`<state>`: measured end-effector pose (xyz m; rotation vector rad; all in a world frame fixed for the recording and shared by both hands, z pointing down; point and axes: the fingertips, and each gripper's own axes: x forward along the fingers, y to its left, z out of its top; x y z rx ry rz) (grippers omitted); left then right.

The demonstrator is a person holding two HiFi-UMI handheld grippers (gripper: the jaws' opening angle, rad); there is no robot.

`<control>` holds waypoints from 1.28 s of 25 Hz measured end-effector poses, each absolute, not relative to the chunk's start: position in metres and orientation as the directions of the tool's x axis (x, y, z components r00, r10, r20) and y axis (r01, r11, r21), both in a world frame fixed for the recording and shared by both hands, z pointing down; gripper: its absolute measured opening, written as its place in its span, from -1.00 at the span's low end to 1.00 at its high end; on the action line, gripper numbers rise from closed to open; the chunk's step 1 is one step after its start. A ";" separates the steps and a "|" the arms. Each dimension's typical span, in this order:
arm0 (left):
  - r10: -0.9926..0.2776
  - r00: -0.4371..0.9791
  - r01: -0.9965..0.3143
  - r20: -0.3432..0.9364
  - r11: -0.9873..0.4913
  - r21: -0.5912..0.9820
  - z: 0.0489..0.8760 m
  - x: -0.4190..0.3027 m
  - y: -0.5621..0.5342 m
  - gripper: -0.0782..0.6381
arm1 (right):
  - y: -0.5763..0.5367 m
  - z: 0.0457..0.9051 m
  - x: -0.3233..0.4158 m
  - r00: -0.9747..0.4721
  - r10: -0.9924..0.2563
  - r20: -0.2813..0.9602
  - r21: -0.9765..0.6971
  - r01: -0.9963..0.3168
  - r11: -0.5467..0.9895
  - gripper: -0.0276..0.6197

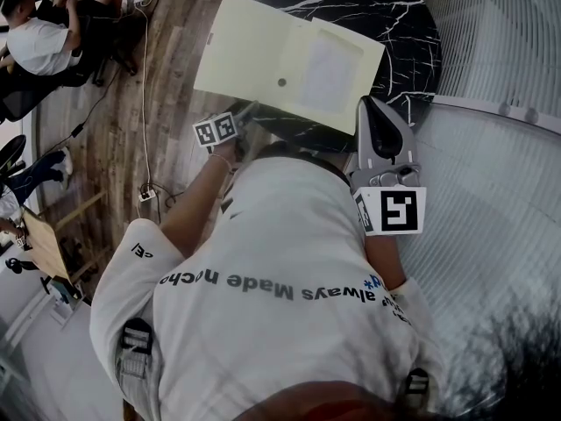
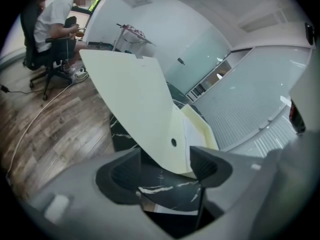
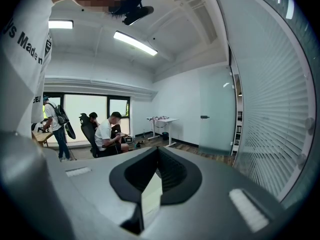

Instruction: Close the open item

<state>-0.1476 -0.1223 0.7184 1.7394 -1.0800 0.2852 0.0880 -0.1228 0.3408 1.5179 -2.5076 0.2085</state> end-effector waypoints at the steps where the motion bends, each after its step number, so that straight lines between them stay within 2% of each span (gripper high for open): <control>1: -0.532 0.566 -0.768 0.630 -0.062 0.638 0.720 -0.149 -0.124 0.08 | -0.123 0.341 0.088 -0.451 -0.858 0.246 -0.015 -0.887 0.461 -0.91; 12: -0.516 0.592 -0.721 0.619 0.004 0.692 0.747 -0.160 -0.135 0.09 | -0.123 0.344 0.088 -0.436 -0.860 0.265 -0.009 -0.893 0.450 -0.91; 17: -0.526 0.598 -0.725 0.605 -0.033 0.688 0.742 -0.160 -0.142 -0.17 | -0.125 0.348 0.086 -0.439 -0.858 0.268 -0.013 -0.892 0.452 -0.91; 22: -0.541 0.602 -0.716 0.587 -0.040 0.697 0.740 -0.160 -0.150 -0.27 | -0.126 0.346 0.082 -0.442 -0.857 0.267 -0.012 -0.890 0.455 -0.91; 28: -0.563 0.590 -0.722 0.580 -0.045 0.691 0.739 -0.162 -0.155 -0.70 | -0.127 0.347 0.083 -0.436 -0.858 0.270 -0.005 -0.892 0.452 -0.91; 32: -0.571 0.591 -0.737 0.570 -0.093 0.670 0.728 -0.158 -0.154 -0.73 | -0.126 0.346 0.084 -0.434 -0.860 0.269 -0.004 -0.893 0.449 -0.91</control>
